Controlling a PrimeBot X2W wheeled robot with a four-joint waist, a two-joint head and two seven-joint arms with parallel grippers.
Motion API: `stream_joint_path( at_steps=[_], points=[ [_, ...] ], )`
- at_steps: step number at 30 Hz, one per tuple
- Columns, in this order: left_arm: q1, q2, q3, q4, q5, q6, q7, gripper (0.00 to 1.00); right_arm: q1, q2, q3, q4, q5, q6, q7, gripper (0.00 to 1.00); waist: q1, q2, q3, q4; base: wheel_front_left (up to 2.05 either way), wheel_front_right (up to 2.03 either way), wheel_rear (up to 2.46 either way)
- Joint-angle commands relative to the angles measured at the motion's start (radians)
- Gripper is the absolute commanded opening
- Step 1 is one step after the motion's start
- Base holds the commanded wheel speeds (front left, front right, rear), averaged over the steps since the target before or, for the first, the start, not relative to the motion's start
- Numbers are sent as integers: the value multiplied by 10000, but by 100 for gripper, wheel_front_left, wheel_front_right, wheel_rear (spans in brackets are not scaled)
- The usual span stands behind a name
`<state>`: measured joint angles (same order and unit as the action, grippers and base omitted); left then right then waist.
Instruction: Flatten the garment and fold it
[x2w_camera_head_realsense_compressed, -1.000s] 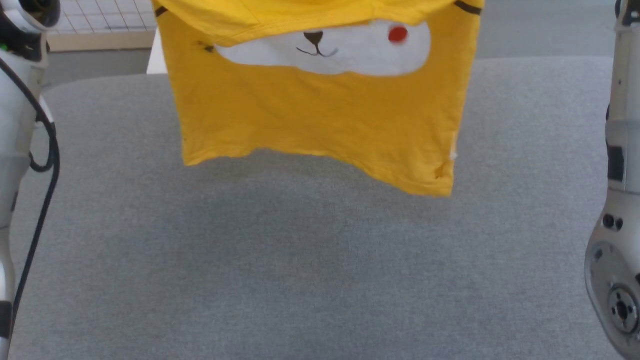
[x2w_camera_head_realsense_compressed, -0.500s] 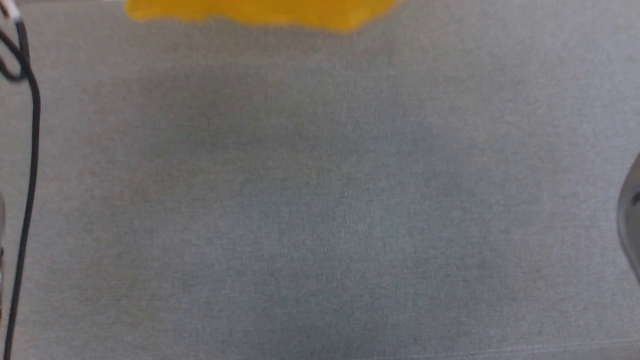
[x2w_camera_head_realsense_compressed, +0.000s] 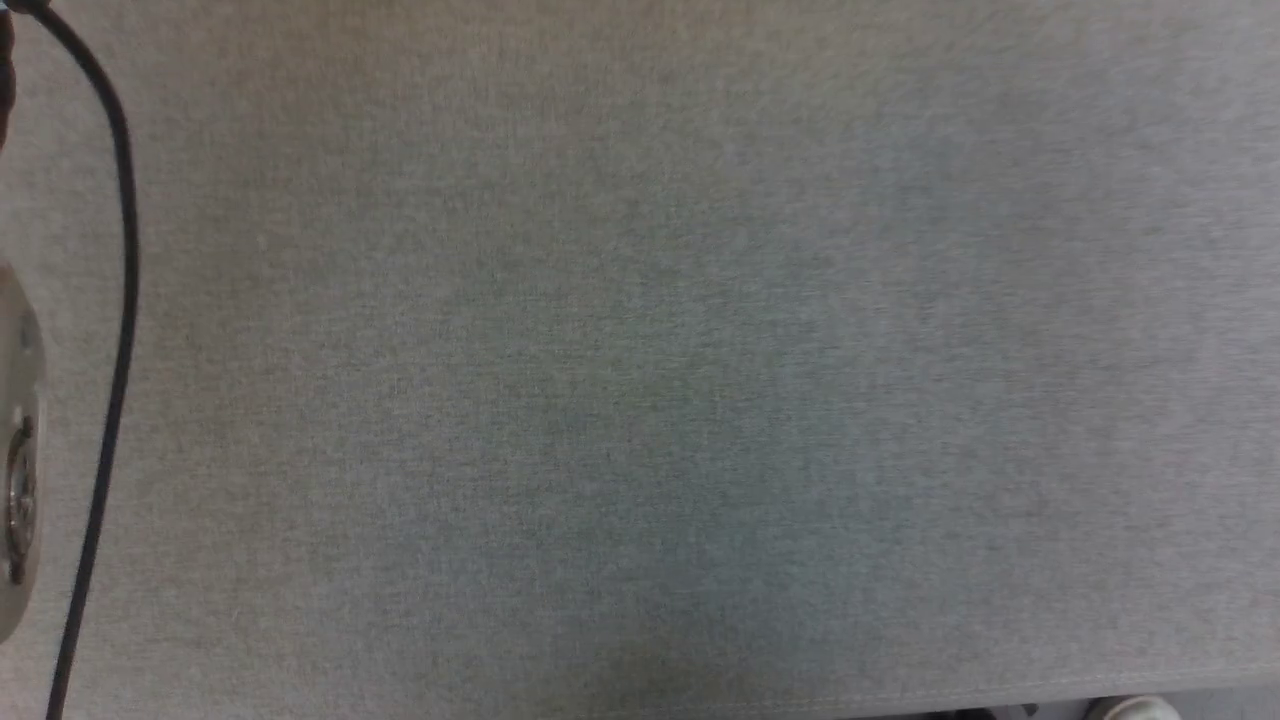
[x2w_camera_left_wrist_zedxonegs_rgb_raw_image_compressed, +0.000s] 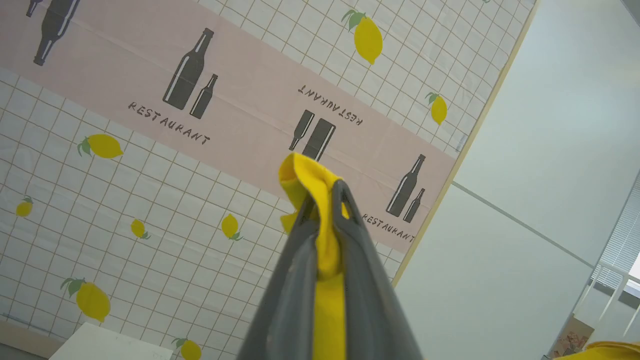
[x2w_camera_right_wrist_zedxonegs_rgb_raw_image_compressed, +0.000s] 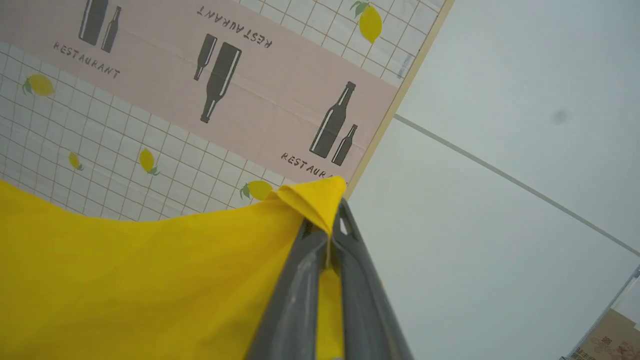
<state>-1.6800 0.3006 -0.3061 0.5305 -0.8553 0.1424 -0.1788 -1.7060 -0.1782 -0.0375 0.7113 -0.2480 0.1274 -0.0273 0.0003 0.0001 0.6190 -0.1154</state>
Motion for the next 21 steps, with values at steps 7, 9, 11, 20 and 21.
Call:
stream_joint_path(
  at_steps=[7, 9, 11, 20, 21],
  points=[
    [-304, 65, 432, 429, -235, -775, -583, 0, -655, -687, 594, 350, -921, 33, -1210, 0, -3, -1, 1372, 625, 0, 0, 0],
    [-257, 146, 473, 532, -245, -977, -629, 0, -676, -829, 745, 467, -1077, 33, -1576, 0, -3, -1, 1419, 663, 0, 0, 0],
    [-148, 255, 473, 629, -258, -1190, -647, 0, -598, -923, 939, 601, -1172, 33, -1819, 0, -3, -1, 1428, 694, 0, 0, 0],
    [1620, 803, 29, 649, -682, -1996, 595, 0, 1059, -1506, 2278, 733, 68, 33, -2289, 0, -3, -1, 540, 952, 0, 0, 0],
    [1865, 866, 15, 506, -782, -2013, 794, 0, 1304, -1586, 2346, 581, 350, 33, -2295, 0, -3, -1, 463, 977, 0, 0, 0]
  ],
)
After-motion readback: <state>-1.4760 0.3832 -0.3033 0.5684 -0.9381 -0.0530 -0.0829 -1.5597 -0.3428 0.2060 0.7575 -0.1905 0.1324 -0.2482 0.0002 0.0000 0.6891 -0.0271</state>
